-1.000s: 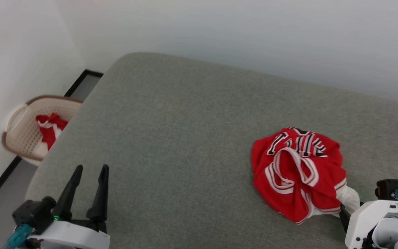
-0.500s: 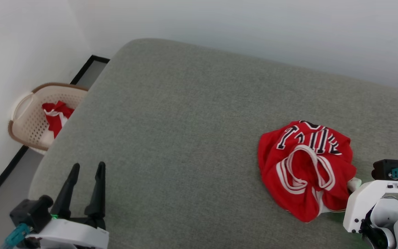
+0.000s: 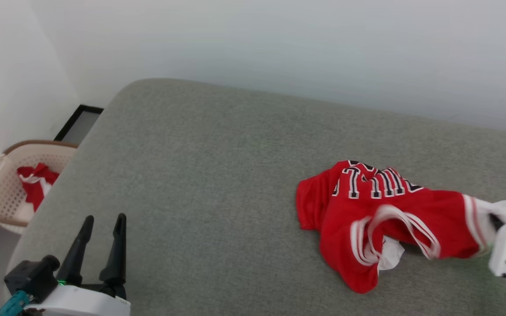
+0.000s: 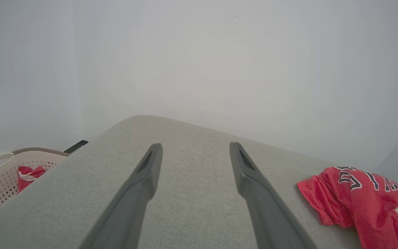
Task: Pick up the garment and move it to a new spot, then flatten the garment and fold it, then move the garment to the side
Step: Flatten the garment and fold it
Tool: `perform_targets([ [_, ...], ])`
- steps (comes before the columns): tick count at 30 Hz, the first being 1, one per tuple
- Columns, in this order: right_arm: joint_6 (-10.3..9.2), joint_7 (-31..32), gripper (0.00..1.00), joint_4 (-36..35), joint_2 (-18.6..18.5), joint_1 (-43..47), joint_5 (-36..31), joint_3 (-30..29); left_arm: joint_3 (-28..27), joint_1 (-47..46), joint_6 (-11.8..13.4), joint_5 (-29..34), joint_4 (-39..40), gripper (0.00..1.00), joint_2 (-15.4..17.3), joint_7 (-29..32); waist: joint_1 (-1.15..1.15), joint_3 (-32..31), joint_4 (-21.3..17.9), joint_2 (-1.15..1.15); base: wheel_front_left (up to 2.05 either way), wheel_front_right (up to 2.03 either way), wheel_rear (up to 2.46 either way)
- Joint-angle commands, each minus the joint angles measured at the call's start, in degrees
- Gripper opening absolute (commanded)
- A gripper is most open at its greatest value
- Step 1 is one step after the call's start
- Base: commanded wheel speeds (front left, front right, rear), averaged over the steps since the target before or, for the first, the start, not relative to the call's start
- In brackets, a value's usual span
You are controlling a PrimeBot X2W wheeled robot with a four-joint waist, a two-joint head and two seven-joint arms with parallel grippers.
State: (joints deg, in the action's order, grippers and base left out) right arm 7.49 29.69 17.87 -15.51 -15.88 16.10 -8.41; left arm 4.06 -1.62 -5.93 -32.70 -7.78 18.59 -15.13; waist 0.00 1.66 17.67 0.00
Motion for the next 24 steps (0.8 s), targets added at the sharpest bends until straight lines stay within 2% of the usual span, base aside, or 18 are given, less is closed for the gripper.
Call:
perform_targets([
  [1,0.00,-0.3,0.00,-0.1,-0.6,-0.7,0.1,-0.8,0.1,0.6,-0.2,-0.2,-0.1,1.00,0.2,0.0,0.00,-1.2,-1.3,0.00,0.00,0.00,0.00],
  [9,0.00,-2.9,0.00,6.1,-7.5,-1.6,-1.5,-7.1,1.1,-0.3,-0.4,-0.5,-0.3,1.00,0.2,0.0,0.00,-1.0,-2.0,0.00,0.00,0.00,0.00],
  [16,-0.01,-6.7,0.00,16.1,-10.4,-3.1,-3.4,-11.1,2.1,-1.6,-0.7,-1.0,-0.8,1.00,0.5,0.2,0.00,0.3,-1.7,0.00,0.00,0.00,0.00],
  [17,-0.01,-7.5,0.05,17.6,-10.6,-3.4,-3.8,-11.5,2.2,-1.8,-0.7,-1.1,-0.8,1.00,0.5,0.3,0.00,0.5,-1.6,0.00,0.00,0.00,0.00],
  [18,-0.01,-8.1,0.18,19.0,-10.6,-4.0,-4.1,-11.7,2.4,-2.0,-0.7,-1.2,-0.9,1.00,0.6,0.2,0.00,0.7,-1.5,0.00,0.00,0.00,0.00],
  [20,-0.01,-8.6,0.14,22.3,-10.2,-5.0,-4.5,-12.1,2.8,-2.5,-0.9,-1.2,-1.1,1.00,0.7,0.4,0.00,1.0,-1.4,0.00,0.00,0.00,0.00],
  [22,-0.01,-9.4,0.21,25.3,-10.1,-6.1,-5.2,-12.9,3.1,-3.0,-0.9,-1.2,-1.1,1.00,0.8,0.5,0.00,1.3,-1.3,0.00,0.00,0.00,0.00],
  [24,-0.01,-10.1,0.22,28.1,-9.8,-7.2,-5.5,-13.5,3.6,-3.4,-1.0,-1.3,-1.3,1.00,0.8,0.7,0.00,1.6,-1.1,0.00,0.00,0.00,0.00],
])
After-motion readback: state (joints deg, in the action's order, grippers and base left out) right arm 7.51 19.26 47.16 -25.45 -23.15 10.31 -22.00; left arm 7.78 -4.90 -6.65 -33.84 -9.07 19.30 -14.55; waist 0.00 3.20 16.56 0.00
